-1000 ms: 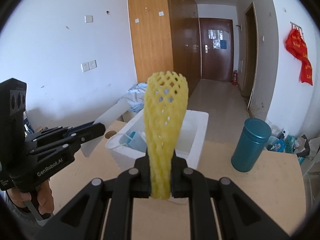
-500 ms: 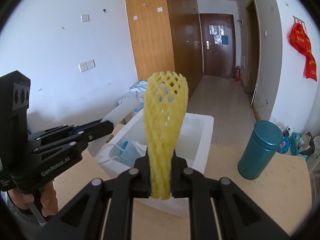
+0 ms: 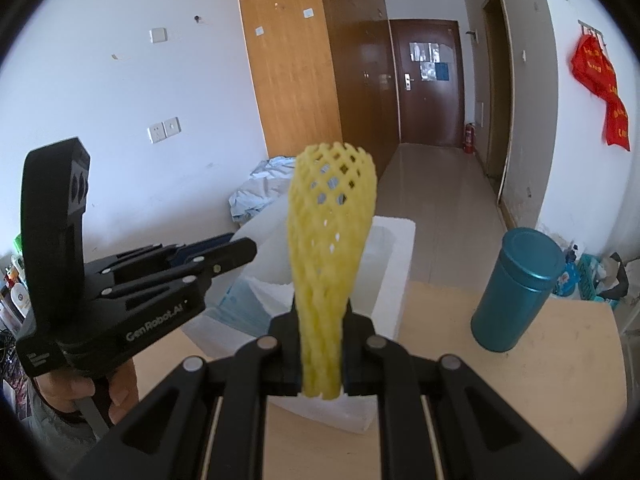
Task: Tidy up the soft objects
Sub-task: 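Open the left gripper to drop the white foam tube into the foam box, then lower the yellow foam net into the foam box and open the right gripper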
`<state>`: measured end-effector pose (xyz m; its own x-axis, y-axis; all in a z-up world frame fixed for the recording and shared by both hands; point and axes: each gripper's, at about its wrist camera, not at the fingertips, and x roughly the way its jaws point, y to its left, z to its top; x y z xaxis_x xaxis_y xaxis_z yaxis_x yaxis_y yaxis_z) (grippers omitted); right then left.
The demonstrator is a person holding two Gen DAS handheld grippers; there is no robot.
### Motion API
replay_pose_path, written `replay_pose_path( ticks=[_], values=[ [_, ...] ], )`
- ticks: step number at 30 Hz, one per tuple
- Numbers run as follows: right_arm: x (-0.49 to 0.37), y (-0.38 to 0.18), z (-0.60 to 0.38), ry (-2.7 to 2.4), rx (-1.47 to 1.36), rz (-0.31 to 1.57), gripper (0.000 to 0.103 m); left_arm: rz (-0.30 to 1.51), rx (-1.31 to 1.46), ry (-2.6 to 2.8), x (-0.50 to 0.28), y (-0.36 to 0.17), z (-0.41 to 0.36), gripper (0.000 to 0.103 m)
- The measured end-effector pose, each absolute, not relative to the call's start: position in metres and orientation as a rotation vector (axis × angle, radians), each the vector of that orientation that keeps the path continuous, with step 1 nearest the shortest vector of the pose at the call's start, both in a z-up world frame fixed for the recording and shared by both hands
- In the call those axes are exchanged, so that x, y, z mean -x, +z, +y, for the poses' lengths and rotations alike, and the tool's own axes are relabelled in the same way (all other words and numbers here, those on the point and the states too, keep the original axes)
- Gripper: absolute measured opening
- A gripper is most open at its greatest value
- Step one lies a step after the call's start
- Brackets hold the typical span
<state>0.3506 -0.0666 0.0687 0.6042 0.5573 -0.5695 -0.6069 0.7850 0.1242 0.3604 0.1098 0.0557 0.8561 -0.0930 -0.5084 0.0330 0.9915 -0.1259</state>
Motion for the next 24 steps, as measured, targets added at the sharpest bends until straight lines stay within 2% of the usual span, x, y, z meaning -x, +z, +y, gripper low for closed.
replay_pose_path(
  ticks=[3,5,16,18,19,20,21,22,24],
  values=[
    [-0.351,0.069,-0.066,0.672,0.086,0.630,0.016,0.554,0.120,-0.065,-0.364,0.051,0.111,0.017],
    [-0.352,0.070,-0.066,0.671,0.085,0.629,0.016,0.552,0.108,-0.062,-0.364,0.050,0.109,0.023],
    [-0.352,0.068,-0.065,0.666,0.083,0.627,0.016,0.561,0.081,-0.051,-0.364,0.047,0.103,0.025],
    [-0.351,0.068,-0.065,0.665,0.085,0.626,0.016,0.553,0.072,-0.045,-0.363,0.048,0.102,0.028],
    [-0.351,0.068,-0.065,0.664,0.083,0.626,0.016,0.546,0.066,-0.035,-0.362,0.048,0.102,0.042],
    [-0.351,0.068,-0.065,0.665,0.082,0.627,0.016,0.537,0.069,-0.023,-0.360,0.050,0.103,0.064],
    [-0.351,0.068,-0.065,0.667,0.084,0.627,0.016,0.527,0.074,-0.011,-0.357,0.051,0.104,0.073],
    [-0.351,0.068,-0.065,0.668,0.084,0.627,0.016,0.501,0.087,0.004,-0.352,0.054,0.107,0.080],
    [-0.351,0.067,-0.064,0.671,0.088,0.629,0.016,0.481,0.101,0.005,-0.344,0.058,0.111,0.081]
  ],
)
